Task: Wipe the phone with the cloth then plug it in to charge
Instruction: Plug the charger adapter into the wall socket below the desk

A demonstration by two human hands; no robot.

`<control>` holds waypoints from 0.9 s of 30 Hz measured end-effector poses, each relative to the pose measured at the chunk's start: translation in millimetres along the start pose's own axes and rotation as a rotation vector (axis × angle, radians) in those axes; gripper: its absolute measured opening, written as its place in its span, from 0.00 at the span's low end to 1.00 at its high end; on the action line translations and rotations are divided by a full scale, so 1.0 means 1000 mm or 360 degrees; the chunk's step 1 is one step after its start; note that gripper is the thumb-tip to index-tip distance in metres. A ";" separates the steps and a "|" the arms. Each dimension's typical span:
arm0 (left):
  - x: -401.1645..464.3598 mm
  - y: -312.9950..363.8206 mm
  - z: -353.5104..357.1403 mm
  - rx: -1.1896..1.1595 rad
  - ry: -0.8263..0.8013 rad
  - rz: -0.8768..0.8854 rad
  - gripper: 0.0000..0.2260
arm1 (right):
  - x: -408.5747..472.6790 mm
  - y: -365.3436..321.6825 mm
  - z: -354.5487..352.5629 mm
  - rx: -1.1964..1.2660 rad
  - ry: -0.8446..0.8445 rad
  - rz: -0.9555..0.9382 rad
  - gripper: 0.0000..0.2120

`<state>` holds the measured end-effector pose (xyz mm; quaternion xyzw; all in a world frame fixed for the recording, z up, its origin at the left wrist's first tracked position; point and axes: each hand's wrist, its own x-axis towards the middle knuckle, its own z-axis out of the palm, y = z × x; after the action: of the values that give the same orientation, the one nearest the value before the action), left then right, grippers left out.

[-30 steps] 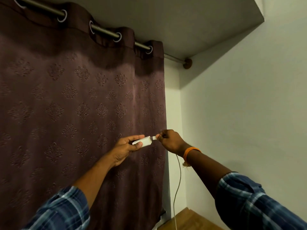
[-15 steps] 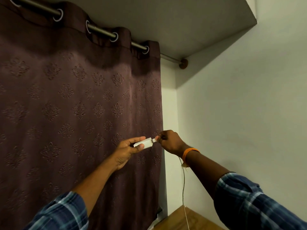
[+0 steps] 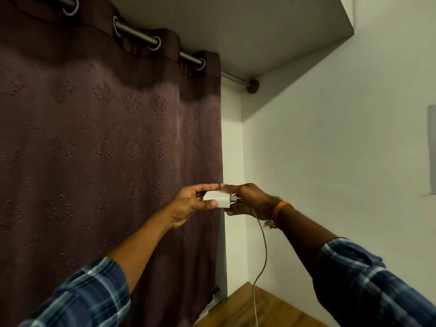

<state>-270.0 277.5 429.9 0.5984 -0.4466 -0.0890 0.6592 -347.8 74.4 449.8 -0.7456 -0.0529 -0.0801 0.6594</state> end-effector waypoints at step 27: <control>0.098 -0.044 0.267 -0.0701 -0.0006 -0.0255 0.13 | -0.174 0.019 -0.183 0.0499 0.0931 -0.0140 0.21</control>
<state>-379.7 12.4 408.2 0.4735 -0.3688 -0.2375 0.7638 -523.7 -105.0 420.3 -0.5774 0.0949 -0.3100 0.7494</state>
